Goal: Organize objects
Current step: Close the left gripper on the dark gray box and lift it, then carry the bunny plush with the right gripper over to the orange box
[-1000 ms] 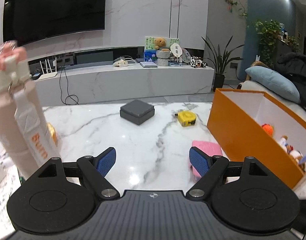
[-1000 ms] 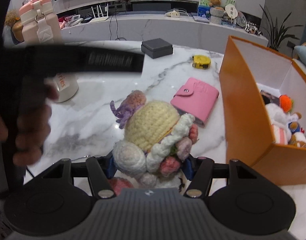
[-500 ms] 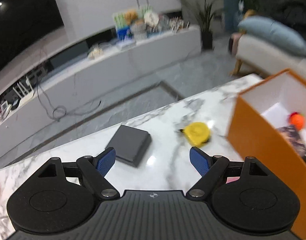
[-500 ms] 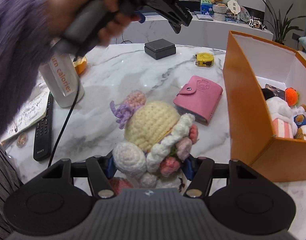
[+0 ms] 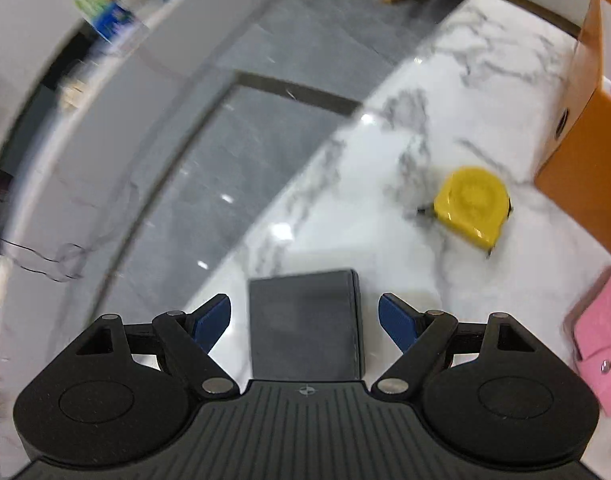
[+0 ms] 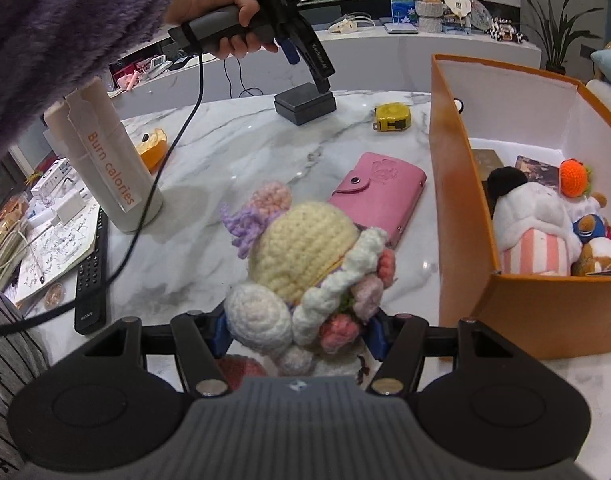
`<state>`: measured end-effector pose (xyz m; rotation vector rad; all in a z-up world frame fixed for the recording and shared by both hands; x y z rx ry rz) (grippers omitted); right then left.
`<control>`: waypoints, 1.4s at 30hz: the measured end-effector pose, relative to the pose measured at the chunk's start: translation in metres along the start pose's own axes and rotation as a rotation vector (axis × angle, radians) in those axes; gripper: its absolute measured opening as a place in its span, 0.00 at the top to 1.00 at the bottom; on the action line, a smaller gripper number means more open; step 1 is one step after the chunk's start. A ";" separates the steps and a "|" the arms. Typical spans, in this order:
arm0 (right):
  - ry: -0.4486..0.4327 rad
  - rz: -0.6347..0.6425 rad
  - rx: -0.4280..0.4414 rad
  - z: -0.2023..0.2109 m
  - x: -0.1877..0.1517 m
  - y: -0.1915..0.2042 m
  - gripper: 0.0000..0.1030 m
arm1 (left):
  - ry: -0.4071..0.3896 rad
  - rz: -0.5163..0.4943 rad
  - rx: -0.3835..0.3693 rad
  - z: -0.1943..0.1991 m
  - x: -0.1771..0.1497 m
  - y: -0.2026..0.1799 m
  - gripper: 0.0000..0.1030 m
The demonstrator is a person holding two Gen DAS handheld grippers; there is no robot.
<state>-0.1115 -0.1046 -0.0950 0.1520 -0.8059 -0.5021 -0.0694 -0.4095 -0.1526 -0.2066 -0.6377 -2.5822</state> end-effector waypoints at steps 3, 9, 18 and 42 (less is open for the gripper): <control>0.027 -0.016 0.008 -0.005 0.000 -0.001 0.38 | 0.028 -0.025 -0.056 -0.018 -0.002 -0.002 0.07; 0.063 -0.021 -0.009 -0.018 -0.004 -0.005 0.38 | 0.019 0.031 -0.138 -0.038 -0.003 0.010 0.09; 0.066 -0.017 -0.005 -0.023 -0.005 -0.003 0.37 | 0.003 0.046 -0.212 -0.038 -0.002 0.010 0.12; 0.010 -0.078 -0.088 -0.012 0.001 -0.036 0.37 | 0.264 0.564 -0.074 0.031 -0.096 -0.067 0.12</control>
Point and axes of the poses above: each gripper's, at about its wrist camera, not at the fingertips, and z roughly against the way its jaws point, y to its left, x to its top, the point moved 8 cm from there along -z, roughly the way its jaws point, and after that the axes turned 8 degrees about x, right-handed, at the moved point
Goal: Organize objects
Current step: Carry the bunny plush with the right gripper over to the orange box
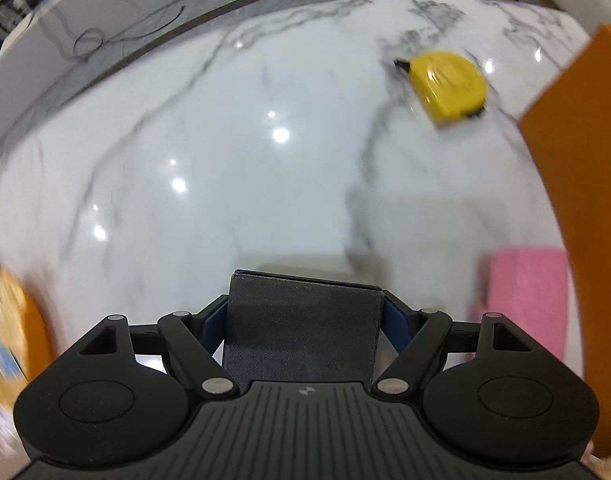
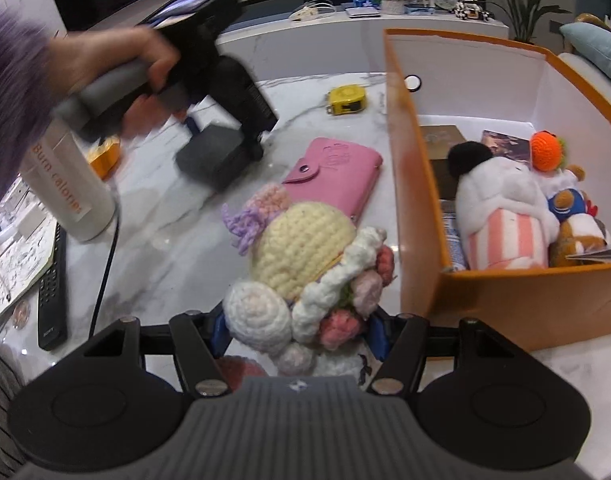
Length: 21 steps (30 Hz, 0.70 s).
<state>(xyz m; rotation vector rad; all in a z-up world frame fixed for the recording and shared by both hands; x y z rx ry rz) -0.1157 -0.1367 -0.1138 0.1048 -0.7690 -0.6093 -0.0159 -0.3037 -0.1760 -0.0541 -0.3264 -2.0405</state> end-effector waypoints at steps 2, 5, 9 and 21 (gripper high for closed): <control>-0.005 -0.007 -0.003 0.000 0.000 -0.003 0.37 | -0.012 0.044 -0.007 0.006 -0.018 0.001 0.12; -0.007 -0.021 0.008 -0.001 0.000 -0.004 0.37 | -0.045 0.048 -0.002 0.016 -0.047 -0.005 0.12; -0.010 -0.026 0.014 -0.002 0.001 -0.005 0.37 | -0.083 0.056 -0.010 0.027 -0.088 -0.009 0.12; -0.010 -0.020 0.030 -0.010 -0.003 -0.002 0.37 | -0.213 0.184 -0.042 0.042 -0.170 -0.008 0.12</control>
Point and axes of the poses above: each gripper's, at about its wrist camera, not at the fingertips, and z roughly against the way its jaws point, y to its left, x to its top, the point moved 8 cm from there along -z, roughly the way its jaws point, and after that the axes turned 8 degrees about x, right-handed, at the moved point
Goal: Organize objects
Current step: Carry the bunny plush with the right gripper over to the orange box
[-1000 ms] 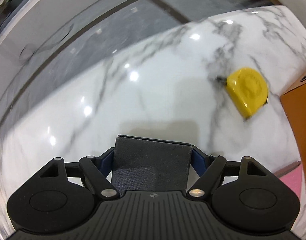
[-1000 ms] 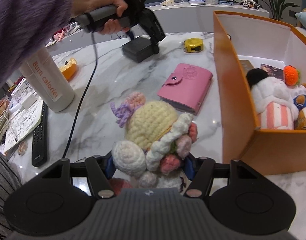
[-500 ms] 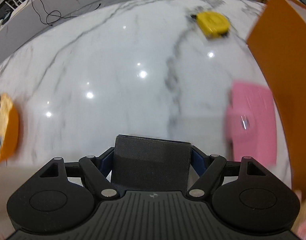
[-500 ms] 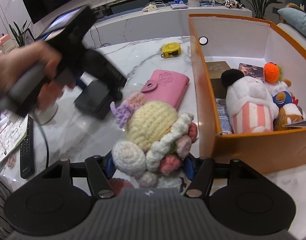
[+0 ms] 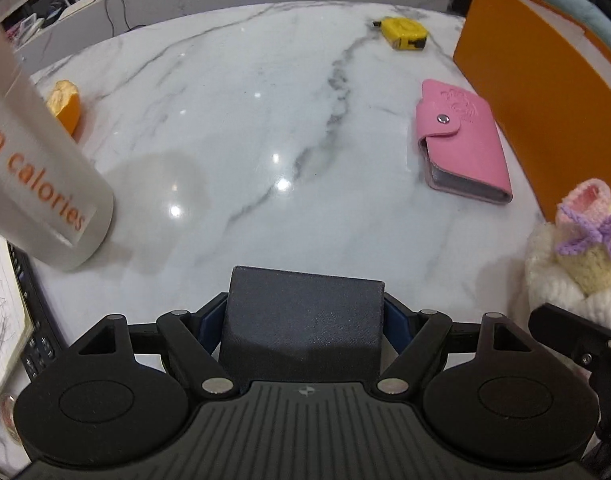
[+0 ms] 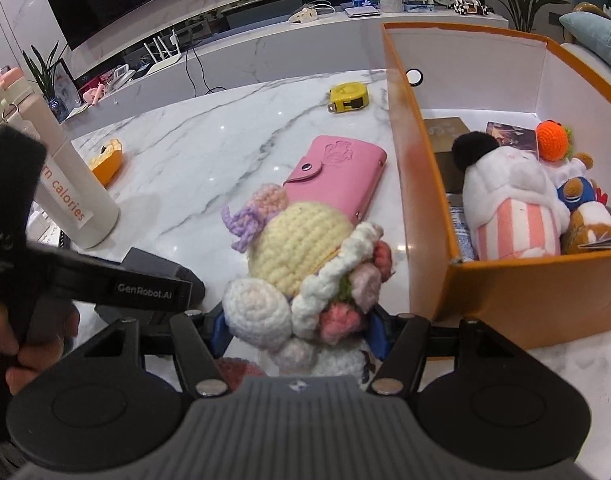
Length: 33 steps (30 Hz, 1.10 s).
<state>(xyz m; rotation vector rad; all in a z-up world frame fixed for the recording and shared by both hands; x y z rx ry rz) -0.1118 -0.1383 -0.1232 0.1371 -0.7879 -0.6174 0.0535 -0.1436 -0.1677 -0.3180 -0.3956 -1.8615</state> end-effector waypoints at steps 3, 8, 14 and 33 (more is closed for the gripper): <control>-0.001 0.017 -0.005 0.000 0.000 0.002 0.37 | -0.009 -0.010 -0.003 0.001 0.000 0.002 0.12; -0.001 0.033 -0.010 0.000 -0.001 0.003 0.37 | -0.005 0.005 -0.038 0.005 -0.009 0.009 0.11; 0.000 0.044 -0.013 0.001 -0.002 0.005 0.37 | -0.031 -0.028 -0.045 0.008 -0.016 0.011 0.11; -0.025 0.065 -0.032 0.002 -0.004 0.007 0.37 | -0.221 -0.043 -0.059 0.029 -0.014 0.004 0.15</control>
Point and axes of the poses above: each gripper's, at about its wrist camera, not at the fingertips, and z roughly against the way its jaws point, y to its left, x to its top, the point moved 8 cm from there along -z, roughly the way its jaws point, and after that the axes turned 8 degrees about x, right-handed, at the moved point
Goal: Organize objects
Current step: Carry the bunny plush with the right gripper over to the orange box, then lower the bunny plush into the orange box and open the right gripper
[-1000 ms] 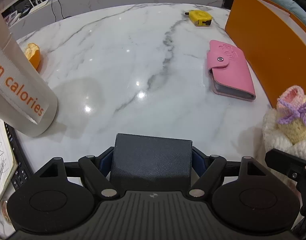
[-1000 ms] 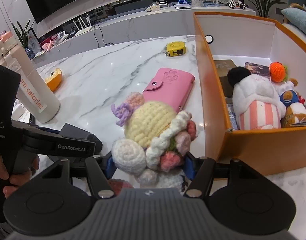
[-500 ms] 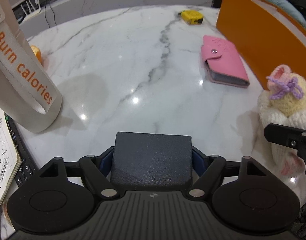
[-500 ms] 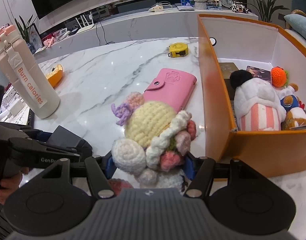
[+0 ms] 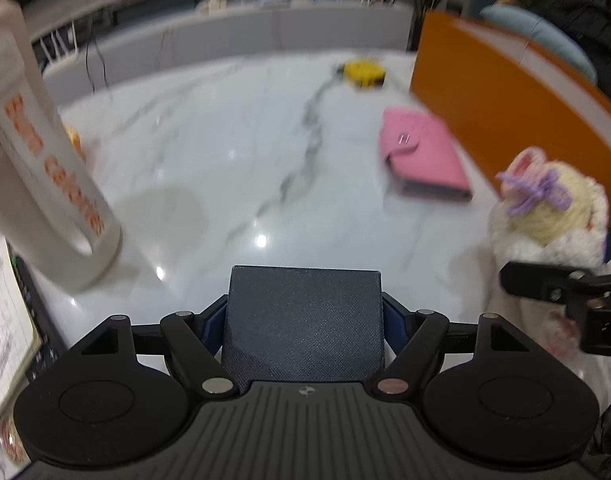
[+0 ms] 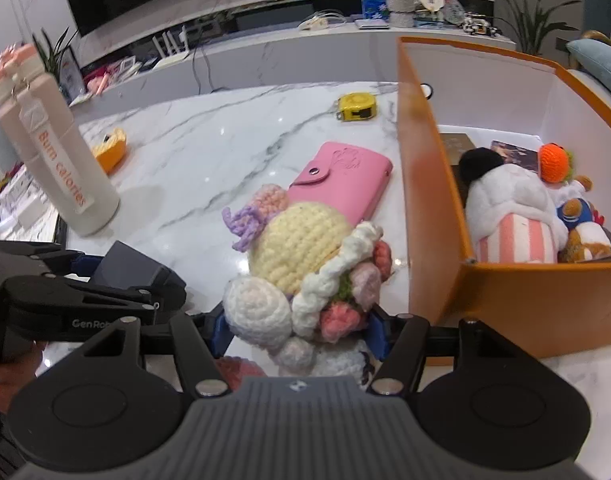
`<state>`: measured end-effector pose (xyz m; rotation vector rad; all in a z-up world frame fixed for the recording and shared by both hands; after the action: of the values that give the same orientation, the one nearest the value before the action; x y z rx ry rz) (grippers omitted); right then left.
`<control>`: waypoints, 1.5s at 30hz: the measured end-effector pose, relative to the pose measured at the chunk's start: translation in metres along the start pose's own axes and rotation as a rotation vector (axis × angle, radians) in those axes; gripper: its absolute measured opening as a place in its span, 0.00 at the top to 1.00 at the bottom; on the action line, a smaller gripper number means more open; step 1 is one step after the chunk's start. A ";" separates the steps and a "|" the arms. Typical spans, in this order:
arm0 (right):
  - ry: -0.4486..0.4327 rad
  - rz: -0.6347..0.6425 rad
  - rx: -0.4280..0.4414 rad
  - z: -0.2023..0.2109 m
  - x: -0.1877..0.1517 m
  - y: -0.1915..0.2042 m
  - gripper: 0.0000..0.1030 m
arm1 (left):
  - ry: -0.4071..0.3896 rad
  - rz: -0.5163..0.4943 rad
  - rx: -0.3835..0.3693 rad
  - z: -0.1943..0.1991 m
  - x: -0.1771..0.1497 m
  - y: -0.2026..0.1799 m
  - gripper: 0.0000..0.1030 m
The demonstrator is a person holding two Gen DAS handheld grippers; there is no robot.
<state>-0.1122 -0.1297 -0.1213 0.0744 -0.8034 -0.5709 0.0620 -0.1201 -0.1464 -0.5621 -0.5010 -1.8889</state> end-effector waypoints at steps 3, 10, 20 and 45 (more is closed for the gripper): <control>-0.011 0.002 0.003 0.002 0.001 0.001 0.38 | -0.045 0.010 -0.006 0.007 0.006 -0.002 0.15; -0.036 -0.041 0.060 0.011 0.005 0.004 0.38 | -0.141 0.031 -0.024 0.025 0.018 0.002 0.15; -0.220 -0.188 0.140 0.070 0.060 -0.025 0.38 | -0.149 0.065 -0.025 0.025 0.022 0.012 0.15; 0.175 -0.039 -0.187 -0.083 0.208 -0.167 0.38 | -0.135 0.074 -0.061 0.024 0.023 0.015 0.15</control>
<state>-0.0154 -0.3898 -0.0876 -0.0319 -0.5765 -0.6645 0.0715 -0.1284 -0.1117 -0.7424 -0.5044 -1.8082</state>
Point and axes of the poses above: each gripper's, at about its wrist camera, not at the fingertips, and z roughly against the way its jaws point, y to its left, x to its top, the point moved 8 cm from there along -z, roughly the way its jaws point, and after that the axes turned 8 degrees about x, right-handed, at the moved point
